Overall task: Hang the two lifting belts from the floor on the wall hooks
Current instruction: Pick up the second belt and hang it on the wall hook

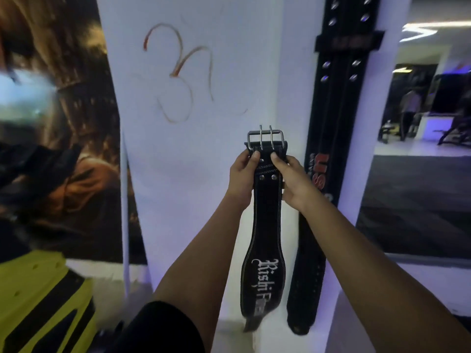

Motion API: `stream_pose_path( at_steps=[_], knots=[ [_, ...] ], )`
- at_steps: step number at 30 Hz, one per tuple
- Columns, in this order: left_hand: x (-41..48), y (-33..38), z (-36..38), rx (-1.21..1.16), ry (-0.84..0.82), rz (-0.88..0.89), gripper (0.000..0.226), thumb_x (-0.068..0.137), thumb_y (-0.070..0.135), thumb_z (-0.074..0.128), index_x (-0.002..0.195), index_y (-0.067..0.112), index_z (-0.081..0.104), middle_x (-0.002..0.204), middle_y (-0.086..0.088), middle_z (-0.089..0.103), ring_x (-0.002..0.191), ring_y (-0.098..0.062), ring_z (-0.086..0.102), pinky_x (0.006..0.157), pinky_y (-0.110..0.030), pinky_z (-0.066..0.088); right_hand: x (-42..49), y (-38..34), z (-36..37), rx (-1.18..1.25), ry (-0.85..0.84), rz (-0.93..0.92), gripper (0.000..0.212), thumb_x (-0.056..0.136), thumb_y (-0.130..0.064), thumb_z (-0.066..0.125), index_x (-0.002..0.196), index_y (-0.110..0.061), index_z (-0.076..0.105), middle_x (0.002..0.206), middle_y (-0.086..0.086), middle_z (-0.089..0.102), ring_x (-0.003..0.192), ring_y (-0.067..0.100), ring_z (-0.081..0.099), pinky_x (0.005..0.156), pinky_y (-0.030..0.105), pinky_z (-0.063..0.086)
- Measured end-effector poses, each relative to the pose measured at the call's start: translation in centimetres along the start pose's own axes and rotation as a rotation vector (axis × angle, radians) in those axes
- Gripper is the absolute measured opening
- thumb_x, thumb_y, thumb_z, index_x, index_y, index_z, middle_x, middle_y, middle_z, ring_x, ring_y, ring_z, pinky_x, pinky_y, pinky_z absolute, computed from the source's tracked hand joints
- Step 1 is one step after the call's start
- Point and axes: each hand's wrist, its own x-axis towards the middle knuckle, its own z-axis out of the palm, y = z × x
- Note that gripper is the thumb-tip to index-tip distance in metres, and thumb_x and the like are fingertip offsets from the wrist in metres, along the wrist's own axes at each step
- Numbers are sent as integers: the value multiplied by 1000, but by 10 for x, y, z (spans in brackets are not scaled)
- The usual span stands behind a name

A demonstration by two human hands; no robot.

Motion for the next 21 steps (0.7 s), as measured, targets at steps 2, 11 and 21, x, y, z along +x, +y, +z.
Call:
stream_pose_path(
  at_steps=[2, 11, 21],
  knots=[
    [25, 11, 31, -12, -48, 50, 24, 95, 21, 48, 112, 8, 60, 106, -10, 65, 94, -19, 65, 89, -41, 51, 12, -32, -15, 72, 3, -68, 30, 91, -25, 57, 119, -13, 52, 96, 3, 66, 84, 20, 66, 74, 37, 57],
    [110, 65, 139, -3, -99, 264, 16, 93, 19, 52, 102, 11, 64, 107, -20, 63, 99, -32, 63, 98, -49, 49, 53, -139, -64, 100, 72, -267, 39, 90, -31, 58, 125, -14, 52, 114, 6, 66, 98, 21, 66, 86, 43, 56],
    [119, 59, 189, 37, -169, 281, 35, 84, 26, 65, 115, 9, 62, 110, -10, 70, 104, -26, 66, 94, -39, 52, 64, -213, -93, 108, 246, -415, 26, 84, -18, 67, 107, -6, 61, 108, 14, 68, 99, 31, 64, 94, 53, 51]
  ],
)
